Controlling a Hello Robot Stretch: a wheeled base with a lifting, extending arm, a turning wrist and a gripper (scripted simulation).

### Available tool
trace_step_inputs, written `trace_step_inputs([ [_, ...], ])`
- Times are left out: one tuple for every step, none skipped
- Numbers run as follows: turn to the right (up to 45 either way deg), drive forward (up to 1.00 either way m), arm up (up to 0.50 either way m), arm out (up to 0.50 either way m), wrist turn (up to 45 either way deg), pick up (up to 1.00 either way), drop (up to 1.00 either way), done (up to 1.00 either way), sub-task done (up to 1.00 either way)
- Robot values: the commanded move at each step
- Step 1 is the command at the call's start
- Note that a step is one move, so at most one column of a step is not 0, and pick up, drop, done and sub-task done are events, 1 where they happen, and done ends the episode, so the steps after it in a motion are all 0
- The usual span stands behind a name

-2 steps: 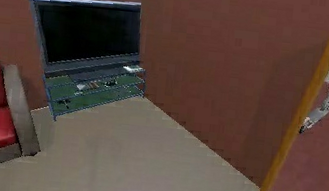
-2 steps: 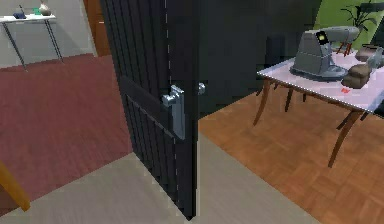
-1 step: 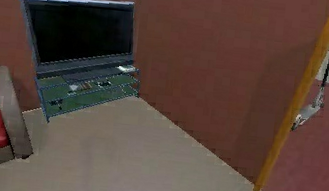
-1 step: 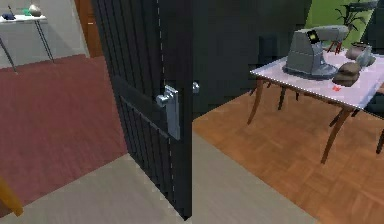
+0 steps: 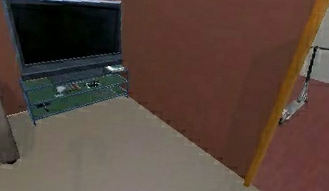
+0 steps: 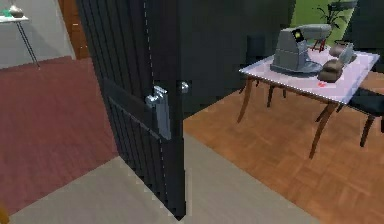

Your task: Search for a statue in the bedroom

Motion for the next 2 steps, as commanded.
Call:
trace_step_inputs([
  [0.0, 0.4, 0.0, 0.0, 0.0, 0.0, 0.0, 0.0, 0.0],
  [45.0, 0.0, 0.0, 0.0, 0.0, 0.0, 0.0, 0.0, 0.0],
])
